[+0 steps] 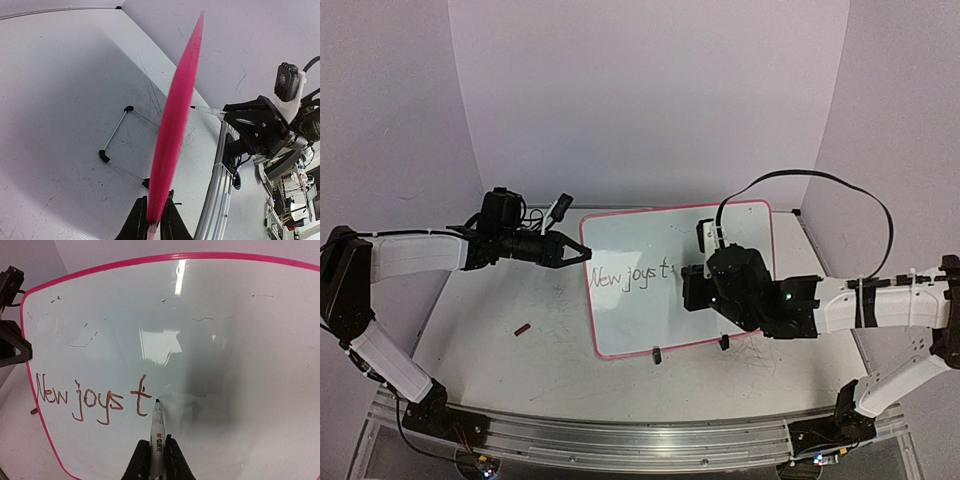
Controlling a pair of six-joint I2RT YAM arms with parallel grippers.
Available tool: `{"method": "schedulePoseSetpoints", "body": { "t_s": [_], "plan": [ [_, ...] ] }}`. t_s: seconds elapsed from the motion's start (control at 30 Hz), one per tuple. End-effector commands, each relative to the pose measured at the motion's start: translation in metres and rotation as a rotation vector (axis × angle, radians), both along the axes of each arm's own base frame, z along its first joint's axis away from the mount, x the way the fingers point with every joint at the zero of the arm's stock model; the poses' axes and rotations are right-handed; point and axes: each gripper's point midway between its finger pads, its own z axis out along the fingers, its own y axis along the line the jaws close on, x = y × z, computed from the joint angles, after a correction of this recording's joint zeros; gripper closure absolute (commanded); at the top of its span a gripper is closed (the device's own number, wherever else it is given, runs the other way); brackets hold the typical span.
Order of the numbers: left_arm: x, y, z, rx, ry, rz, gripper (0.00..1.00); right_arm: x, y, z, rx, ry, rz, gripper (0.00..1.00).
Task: Write a sentence on the whiteboard
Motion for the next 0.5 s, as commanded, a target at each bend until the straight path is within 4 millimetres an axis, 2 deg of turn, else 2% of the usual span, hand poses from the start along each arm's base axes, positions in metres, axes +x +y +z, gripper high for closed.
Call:
{"method": "schedulePoseSetpoints", "body": {
  "t_s": [0.0, 0.17, 0.47],
  "plan": [
    [-0.011, -0.009, 0.011, -0.018, -0.016, -0.049, 0.91, 0.015, 0.003, 0.043, 0.075, -0.078, -0.035, 1.0],
    [-0.012, -0.009, 0.012, -0.02, -0.017, -0.051, 0.91, 0.022, 0.005, 0.044, 0.06, -0.087, -0.043, 1.0],
    [-0.012, -0.01, 0.013, -0.021, -0.018, -0.053, 0.91, 0.02, 0.003, 0.023, 0.042, -0.039, -0.036, 1.0]
  ]
}}
